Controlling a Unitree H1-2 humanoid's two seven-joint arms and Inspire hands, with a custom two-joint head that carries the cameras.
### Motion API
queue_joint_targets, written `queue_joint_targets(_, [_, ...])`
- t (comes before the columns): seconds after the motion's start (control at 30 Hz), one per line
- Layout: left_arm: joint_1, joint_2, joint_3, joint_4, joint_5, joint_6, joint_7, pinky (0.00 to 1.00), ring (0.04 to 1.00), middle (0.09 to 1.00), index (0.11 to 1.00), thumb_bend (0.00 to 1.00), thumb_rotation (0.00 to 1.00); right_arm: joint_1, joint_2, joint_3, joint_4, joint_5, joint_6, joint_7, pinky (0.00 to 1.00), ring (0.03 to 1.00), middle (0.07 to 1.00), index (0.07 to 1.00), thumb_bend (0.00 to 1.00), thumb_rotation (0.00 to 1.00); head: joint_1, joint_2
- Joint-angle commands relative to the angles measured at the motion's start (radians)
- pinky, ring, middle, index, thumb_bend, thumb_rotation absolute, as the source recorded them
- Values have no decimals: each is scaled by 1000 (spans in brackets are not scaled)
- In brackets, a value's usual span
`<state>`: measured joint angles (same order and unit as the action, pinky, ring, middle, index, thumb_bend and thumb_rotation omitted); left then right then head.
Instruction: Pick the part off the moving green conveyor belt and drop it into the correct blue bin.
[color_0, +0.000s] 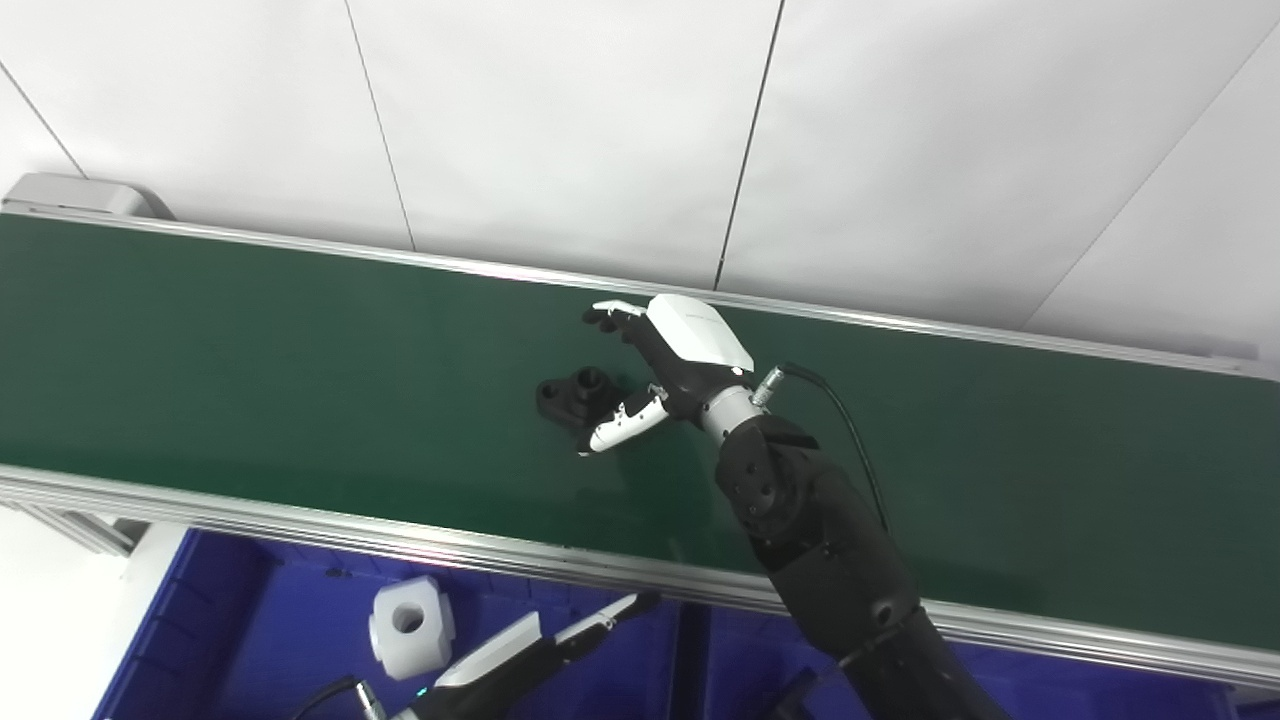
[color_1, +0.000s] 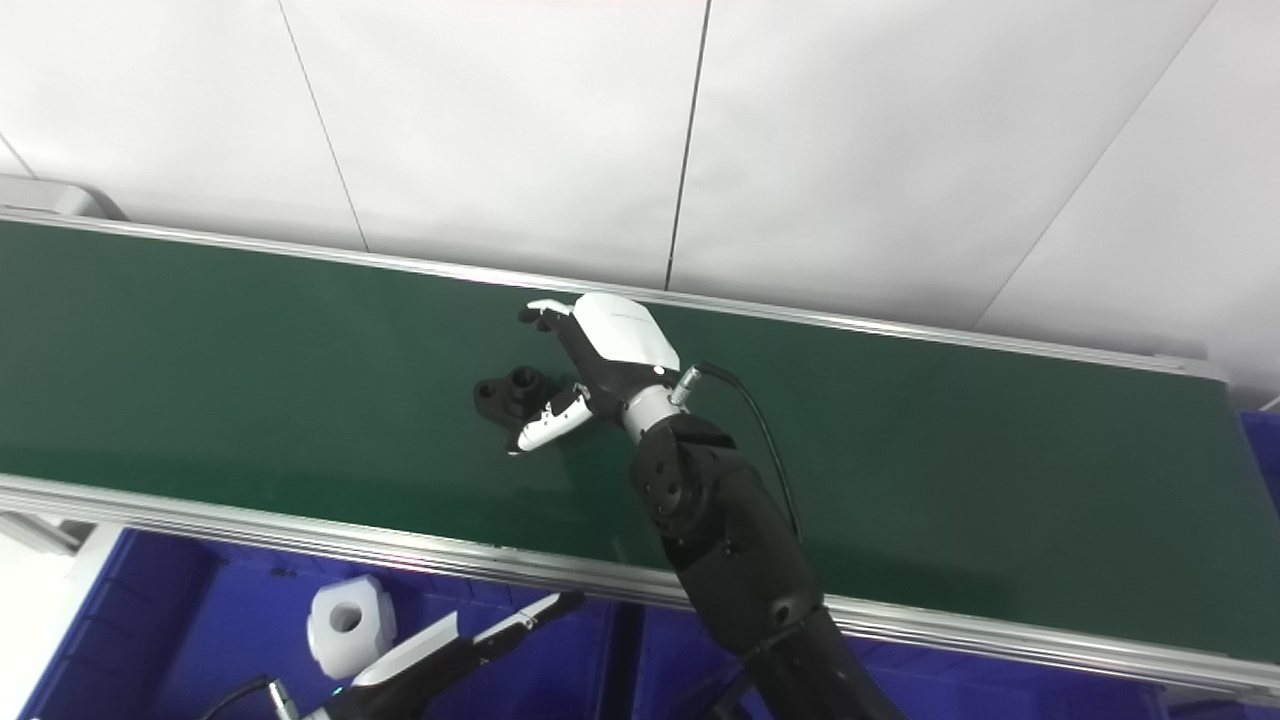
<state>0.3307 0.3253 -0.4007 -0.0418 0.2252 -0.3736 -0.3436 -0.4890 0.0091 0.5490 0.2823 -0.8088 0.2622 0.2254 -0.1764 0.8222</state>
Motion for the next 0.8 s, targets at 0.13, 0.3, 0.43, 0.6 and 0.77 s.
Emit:
queue_joint_targets(0.13, [0,-7,0,-36,-9,3,0,993,1000,1000,1000,818,478,-47,-16,51,20,-31,-33,-14,648,737,777,797,839,148,2,10])
queue_joint_targets(0.3, [2,-8,1,-46,0,4,3,995,1000,1000,1000,817,495,-46,-35,83,45,-43,-28,-2,599,710,754,792,801,116,6,19])
queue_joint_targets(0.43, [3,-9,2,-53,-7,9,0,979,1000,1000,1000,812,486,-34,-53,97,54,-47,-39,-11,492,588,675,774,761,60,5,28])
queue_joint_targets(0.6, [4,-11,3,-67,-7,20,2,983,1000,1000,1000,812,478,-12,-89,127,56,-67,-75,-47,307,359,485,732,566,1,7,37])
queue_joint_targets(0.77, [5,-15,5,-70,-19,23,2,966,1000,1000,1000,815,472,-3,-112,154,54,-86,-96,-57,196,258,472,527,532,0,6,44])
